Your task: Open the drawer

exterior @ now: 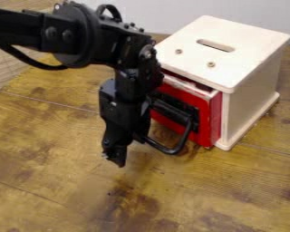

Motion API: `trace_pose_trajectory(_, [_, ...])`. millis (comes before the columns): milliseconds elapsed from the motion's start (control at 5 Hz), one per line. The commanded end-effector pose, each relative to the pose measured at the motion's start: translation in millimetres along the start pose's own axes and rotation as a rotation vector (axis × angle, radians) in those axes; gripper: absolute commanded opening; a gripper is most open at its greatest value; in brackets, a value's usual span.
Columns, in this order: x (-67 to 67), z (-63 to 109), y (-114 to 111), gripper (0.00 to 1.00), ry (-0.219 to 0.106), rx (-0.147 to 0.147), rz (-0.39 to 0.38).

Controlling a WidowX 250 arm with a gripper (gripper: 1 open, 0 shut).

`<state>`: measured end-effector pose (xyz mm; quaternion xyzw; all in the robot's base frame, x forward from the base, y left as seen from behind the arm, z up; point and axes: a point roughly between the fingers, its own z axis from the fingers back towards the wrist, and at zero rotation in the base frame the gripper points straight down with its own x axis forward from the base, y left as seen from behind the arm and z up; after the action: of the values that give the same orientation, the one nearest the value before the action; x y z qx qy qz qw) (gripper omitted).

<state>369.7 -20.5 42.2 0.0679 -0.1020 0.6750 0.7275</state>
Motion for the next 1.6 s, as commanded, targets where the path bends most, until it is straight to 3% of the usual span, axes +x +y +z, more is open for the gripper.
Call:
trace_pose_trajectory(0, [16.5, 16.5, -8.6, 0.00, -0.025, -0.045, 0.049])
trace_pose_trajectory(1400, [19.6, 13.2, -3.4, 0.00, -0.055, -0.023, 0.105])
